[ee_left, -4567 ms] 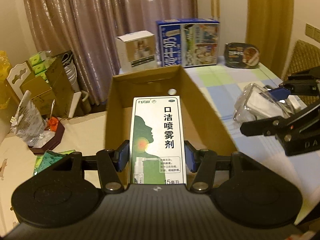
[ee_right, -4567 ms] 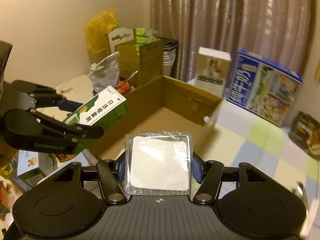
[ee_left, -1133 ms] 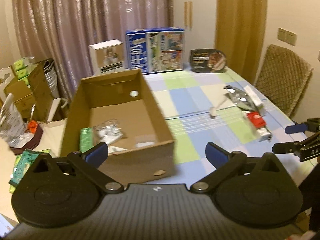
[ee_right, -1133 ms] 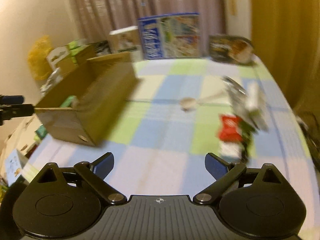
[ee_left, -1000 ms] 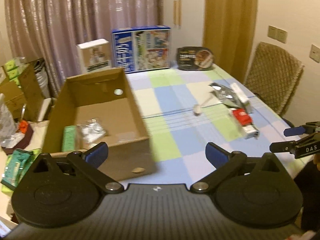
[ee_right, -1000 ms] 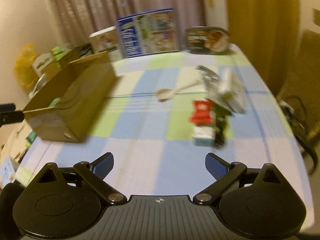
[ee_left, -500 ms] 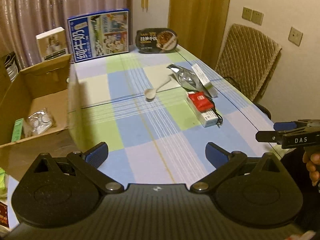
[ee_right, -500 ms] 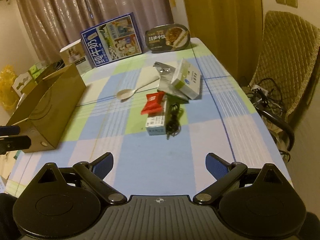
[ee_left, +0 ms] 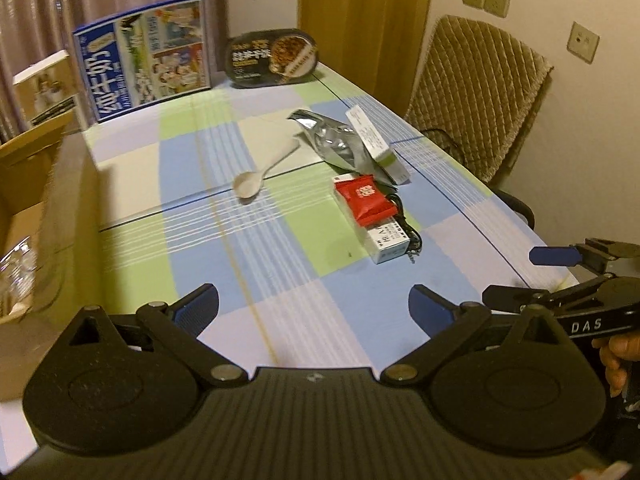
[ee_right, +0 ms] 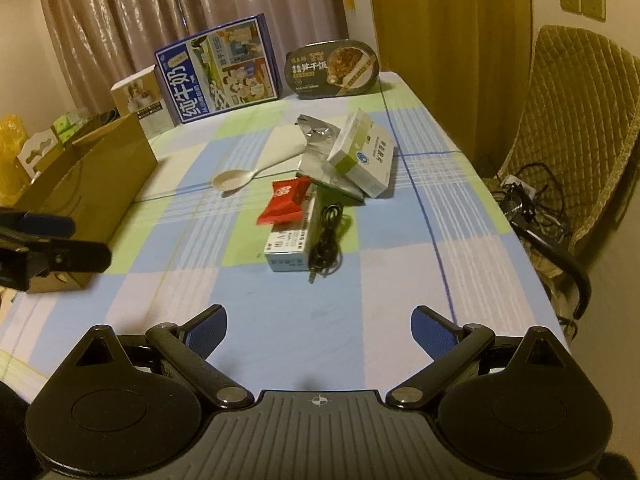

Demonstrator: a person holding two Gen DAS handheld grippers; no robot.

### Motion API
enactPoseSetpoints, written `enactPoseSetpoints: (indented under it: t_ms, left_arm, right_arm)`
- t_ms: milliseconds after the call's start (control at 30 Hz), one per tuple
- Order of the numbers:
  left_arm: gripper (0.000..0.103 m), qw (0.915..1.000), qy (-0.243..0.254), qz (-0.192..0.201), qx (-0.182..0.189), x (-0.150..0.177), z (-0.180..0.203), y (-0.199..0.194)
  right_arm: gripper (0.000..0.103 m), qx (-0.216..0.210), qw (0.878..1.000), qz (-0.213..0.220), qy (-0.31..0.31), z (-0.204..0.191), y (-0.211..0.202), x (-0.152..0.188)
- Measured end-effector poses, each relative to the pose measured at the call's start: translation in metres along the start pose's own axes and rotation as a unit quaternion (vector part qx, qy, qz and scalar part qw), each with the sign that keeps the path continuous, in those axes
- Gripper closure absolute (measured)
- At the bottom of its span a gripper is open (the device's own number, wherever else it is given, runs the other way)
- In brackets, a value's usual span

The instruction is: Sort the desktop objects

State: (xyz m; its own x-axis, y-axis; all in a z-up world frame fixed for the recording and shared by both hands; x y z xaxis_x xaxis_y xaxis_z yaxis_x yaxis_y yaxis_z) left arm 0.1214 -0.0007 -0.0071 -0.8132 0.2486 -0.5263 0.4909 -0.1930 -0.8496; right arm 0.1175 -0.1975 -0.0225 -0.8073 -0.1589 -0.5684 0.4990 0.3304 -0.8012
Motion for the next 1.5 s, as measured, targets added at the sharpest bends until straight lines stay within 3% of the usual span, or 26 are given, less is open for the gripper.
enactPoseSetpoints:
  t_ms: [233,433,733,1000,1167,1200,1500]
  left_arm:
    - [0.014,0.9995,0.017,-0.019,0.020,-0.025,0.012,0.035]
    - [0.020,0.9983,0.038,-0.032,0.031,-0.048,0.023,0.063]
    - [0.028,0.9966,0.046,-0.048,0.048,-0.079,0.034,0.108]
    - [0.038,0.9954,0.048,-0.063,0.055,-0.101,0.039,0.143]
    - [0.064,0.9942,0.039,-0.073,0.068,-0.107,0.036,0.157]
    - [0.076,0.9940,0.039,-0.074,0.071,-0.106,0.035,0.158]
    - [0.086,0.9961,0.025,-0.075,0.038,-0.075,-0.010,0.136]
  right_arm:
    - [0.007,0.006,1.000,-0.007,0.001,0.014,0.014,-0.006]
    - [0.008,0.011,0.999,-0.012,-0.036,0.016,0.027,-0.011]
    - [0.023,-0.001,0.996,-0.033,-0.079,0.018,0.050,-0.024]
    - [0.025,-0.007,0.996,-0.048,-0.081,0.020,0.065,-0.023]
    - [0.025,-0.010,0.995,-0.055,-0.078,0.019,0.071,-0.023]
    - [0.025,-0.012,0.995,-0.055,-0.078,0.018,0.072,-0.023]
    - [0.026,-0.030,0.995,-0.055,-0.079,0.001,0.084,-0.032]
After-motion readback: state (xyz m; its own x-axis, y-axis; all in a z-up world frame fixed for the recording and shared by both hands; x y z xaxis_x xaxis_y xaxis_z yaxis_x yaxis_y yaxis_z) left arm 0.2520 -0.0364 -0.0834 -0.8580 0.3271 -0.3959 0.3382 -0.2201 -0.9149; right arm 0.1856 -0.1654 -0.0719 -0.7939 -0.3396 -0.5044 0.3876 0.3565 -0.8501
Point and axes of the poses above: each gripper's, at about its wrist camera, not at the fingertips, and y roughly the way its jaws point, z to its right, x to its underside, the point moved 3 cm from there along y, roughly the way its jaws point, and after that the axes turned 10 degrees about -z, right-handed, at the moved point
